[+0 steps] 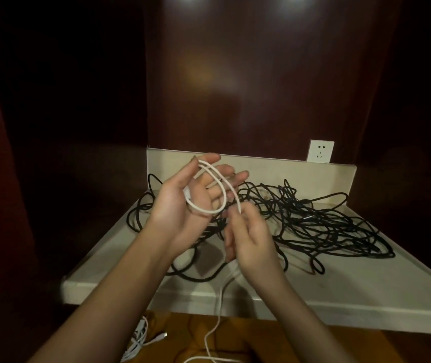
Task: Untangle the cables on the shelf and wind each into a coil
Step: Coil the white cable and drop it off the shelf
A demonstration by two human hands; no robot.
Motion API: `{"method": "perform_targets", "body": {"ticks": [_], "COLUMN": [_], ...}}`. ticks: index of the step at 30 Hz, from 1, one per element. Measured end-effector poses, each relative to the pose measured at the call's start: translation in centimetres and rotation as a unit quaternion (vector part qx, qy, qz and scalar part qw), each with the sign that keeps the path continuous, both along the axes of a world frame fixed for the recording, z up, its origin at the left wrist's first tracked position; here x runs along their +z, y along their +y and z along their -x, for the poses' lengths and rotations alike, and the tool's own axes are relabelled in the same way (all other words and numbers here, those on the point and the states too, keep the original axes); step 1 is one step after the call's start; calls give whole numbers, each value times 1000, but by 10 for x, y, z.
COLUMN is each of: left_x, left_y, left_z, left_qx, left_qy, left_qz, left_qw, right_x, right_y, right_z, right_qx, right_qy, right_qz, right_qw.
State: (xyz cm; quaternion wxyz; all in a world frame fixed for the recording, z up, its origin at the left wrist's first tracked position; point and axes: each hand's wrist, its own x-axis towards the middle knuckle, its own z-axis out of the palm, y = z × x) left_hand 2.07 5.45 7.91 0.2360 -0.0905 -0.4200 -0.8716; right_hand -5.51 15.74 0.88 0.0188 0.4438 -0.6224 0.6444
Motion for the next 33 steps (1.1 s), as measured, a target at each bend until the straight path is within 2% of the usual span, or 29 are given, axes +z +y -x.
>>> {"method": "perform_targets", "body": {"ticks": [4,7,9,10,12,13,14,15,17,18,19,20,22,23,24,26,28,29,31,33], "left_x": [-2,-7,-10,-11,-12,-13,-14,-16,-24,-28,-29,-30,-30,-31,-32,-32,-28,-25,-17,-14], "left_y": [5,7,3,0,-8,-13,-16,-19,-24,-28,-30,-32,-31,-27,-25,-20,-18,-16,-15,-17], "left_z": [12,24,30,32,34,35,34,34,33,32,31,30,27,25,23,17,10,7,3,3], "left_qx": [82,253,366,425,533,567,585,589,547,504,456,407,322,292,266,196,96,46,-31,-49], "left_qy": [7,8,23,42,74,77,66,45,-12,-43,-70,-92,-130,-146,-159,-172,-164,-152,-130,-118], "left_qz": [-80,0,74,113,215,275,343,421,582,642,680,697,693,691,687,658,630,625,640,646], "left_qw": [993,967,927,897,815,772,732,689,601,576,570,584,632,645,658,707,753,764,756,753], "right_x": [-9,-1,5,7,10,10,9,8,10,12,15,20,30,33,37,44,50,54,61,66], "right_y": [-3,0,4,6,10,12,15,16,19,20,22,24,26,27,27,28,29,30,31,29], "right_z": [-10,-13,-17,-18,-17,-15,-13,-11,-4,2,8,13,20,23,24,28,33,35,38,37], "right_qx": [-45,-52,-1,46,145,169,173,160,79,26,-18,-49,-63,-58,-47,-38,-55,-67,-61,-14], "right_qy": [137,177,118,36,-134,-161,-148,-98,98,197,271,324,403,424,424,400,403,402,359,295], "right_qz": [-134,-248,-246,-226,-190,-186,-197,-212,-241,-242,-234,-224,-196,-187,-179,-160,-151,-154,-180,-199], "right_qw": [980,951,962,972,962,954,954,959,962,950,933,918,892,884,887,901,901,900,914,934]}}
